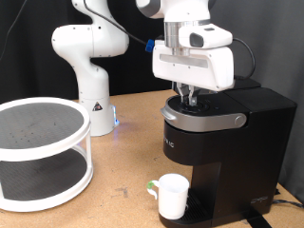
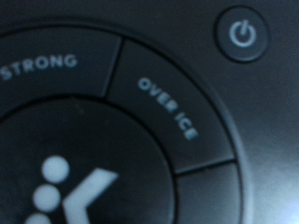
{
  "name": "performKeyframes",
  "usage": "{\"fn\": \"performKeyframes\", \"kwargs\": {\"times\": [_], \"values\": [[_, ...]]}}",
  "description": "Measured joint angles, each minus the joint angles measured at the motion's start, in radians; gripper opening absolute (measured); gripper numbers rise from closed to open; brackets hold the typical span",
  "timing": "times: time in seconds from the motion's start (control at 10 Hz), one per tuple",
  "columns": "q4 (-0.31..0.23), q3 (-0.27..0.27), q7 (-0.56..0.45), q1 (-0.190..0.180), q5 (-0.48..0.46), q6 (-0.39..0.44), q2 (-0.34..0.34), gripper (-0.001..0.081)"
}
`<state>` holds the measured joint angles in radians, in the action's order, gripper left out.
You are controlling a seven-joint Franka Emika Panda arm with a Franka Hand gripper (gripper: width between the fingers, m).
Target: Make a cup of coffee with the keurig machine
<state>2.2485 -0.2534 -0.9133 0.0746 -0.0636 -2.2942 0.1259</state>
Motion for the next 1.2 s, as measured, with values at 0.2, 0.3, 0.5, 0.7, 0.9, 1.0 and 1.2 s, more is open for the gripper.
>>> {"fn": "performKeyframes", "kwargs": {"times": [0.2, 0.3, 0.5, 0.7, 0.9, 1.0, 1.2], "values": [[0.008, -0.005, 0.0, 0.0, 0.0, -0.002, -0.002, 0.0005], [0.008, -0.007, 0.0, 0.0, 0.0, -0.003, -0.002, 0.0004], [0.008, -0.01, -0.001, 0.0, 0.0, 0.0, -0.002, 0.0004], [-0.005, -0.01, 0.001, 0.0, 0.0, 0.032, -0.009, 0.0004], [-0.075, -0.01, 0.006, 0.001, 0.0, 0.169, -0.049, 0.0004], [-0.129, -0.008, 0.014, 0.003, 0.0, 0.253, -0.084, 0.0004], [-0.217, -0.007, 0.034, 0.008, -0.003, 0.373, -0.144, 0.0004]]}}
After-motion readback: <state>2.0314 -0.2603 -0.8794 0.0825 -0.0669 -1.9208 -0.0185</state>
